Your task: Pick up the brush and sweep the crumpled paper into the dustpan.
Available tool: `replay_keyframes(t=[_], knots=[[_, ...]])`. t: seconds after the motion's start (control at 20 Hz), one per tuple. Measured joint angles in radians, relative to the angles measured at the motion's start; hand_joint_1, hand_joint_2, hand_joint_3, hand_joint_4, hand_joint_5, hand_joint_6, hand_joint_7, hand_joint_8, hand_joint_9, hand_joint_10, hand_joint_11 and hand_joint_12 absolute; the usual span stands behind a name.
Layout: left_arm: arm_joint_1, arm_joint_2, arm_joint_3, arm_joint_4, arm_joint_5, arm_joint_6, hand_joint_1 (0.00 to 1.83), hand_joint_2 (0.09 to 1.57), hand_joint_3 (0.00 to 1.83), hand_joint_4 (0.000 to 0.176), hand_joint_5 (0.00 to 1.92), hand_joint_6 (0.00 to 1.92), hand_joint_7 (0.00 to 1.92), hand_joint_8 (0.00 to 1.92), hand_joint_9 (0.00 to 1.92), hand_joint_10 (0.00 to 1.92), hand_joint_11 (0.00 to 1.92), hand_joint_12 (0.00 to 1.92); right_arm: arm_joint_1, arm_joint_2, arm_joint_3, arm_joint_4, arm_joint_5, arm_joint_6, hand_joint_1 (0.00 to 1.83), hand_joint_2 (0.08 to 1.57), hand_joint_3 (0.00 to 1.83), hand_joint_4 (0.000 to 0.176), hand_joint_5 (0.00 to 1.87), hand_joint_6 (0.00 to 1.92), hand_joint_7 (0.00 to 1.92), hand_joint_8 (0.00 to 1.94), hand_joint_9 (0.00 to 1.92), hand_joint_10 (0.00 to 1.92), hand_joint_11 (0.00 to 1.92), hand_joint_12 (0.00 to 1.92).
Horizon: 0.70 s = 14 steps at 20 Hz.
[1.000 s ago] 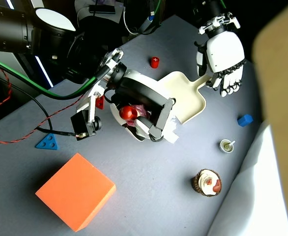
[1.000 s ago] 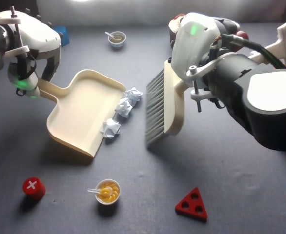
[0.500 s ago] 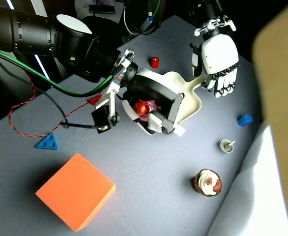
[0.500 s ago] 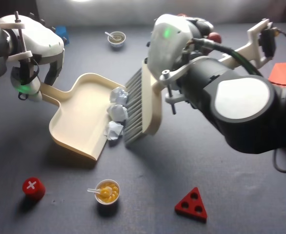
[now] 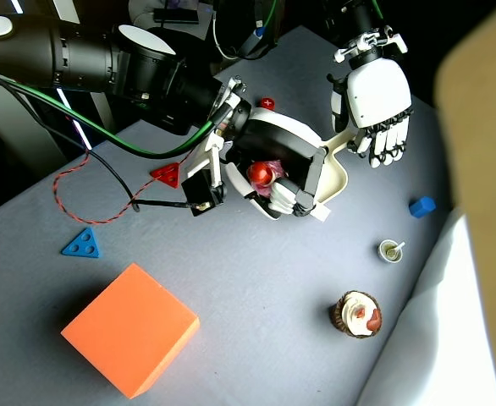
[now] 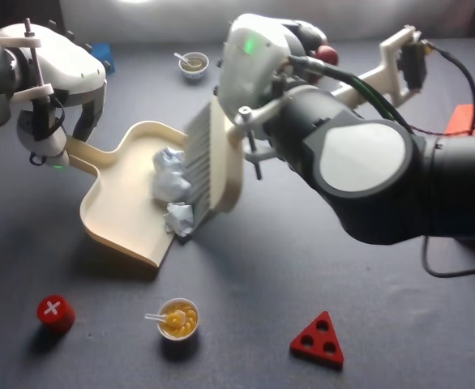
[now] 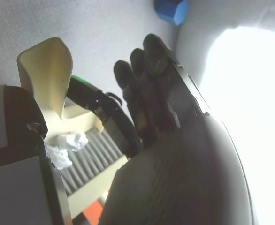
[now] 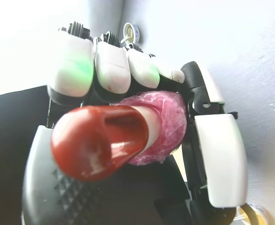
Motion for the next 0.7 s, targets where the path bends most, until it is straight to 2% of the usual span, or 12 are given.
replay_keyframes(t=[0.25,0.45,0.7], knots=[[0.0,0.0,-0.001,0.0,0.002,0.0,1.16,1.06,0.0,0.0,1.12,0.74,0.66,0.01,0.55,0.0,0.5,0.01,0.011,-0.006,-0.021,-0.008,0.003,0.03,0.58,1.37,0.0,0.025,1.09,1.92,1.28,1.94,1.38,1.92,1.47,1.92],[0.0,0.0,-0.001,0.0,0.0,0.0,1.16,1.05,0.0,0.0,1.13,0.73,0.69,0.0,0.6,0.0,0.55,0.03,0.011,-0.006,-0.037,-0.009,-0.003,0.039,0.58,1.38,0.0,0.023,1.07,1.92,1.28,1.94,1.38,1.92,1.47,1.92],[0.012,0.0,-0.003,-0.001,-0.001,-0.006,1.15,1.06,0.0,0.0,1.1,0.77,0.68,0.0,0.57,0.0,0.52,0.02,0.014,0.029,-0.042,-0.061,0.003,0.073,0.59,1.37,0.0,0.02,1.09,1.92,1.29,1.94,1.39,1.92,1.46,1.92]])
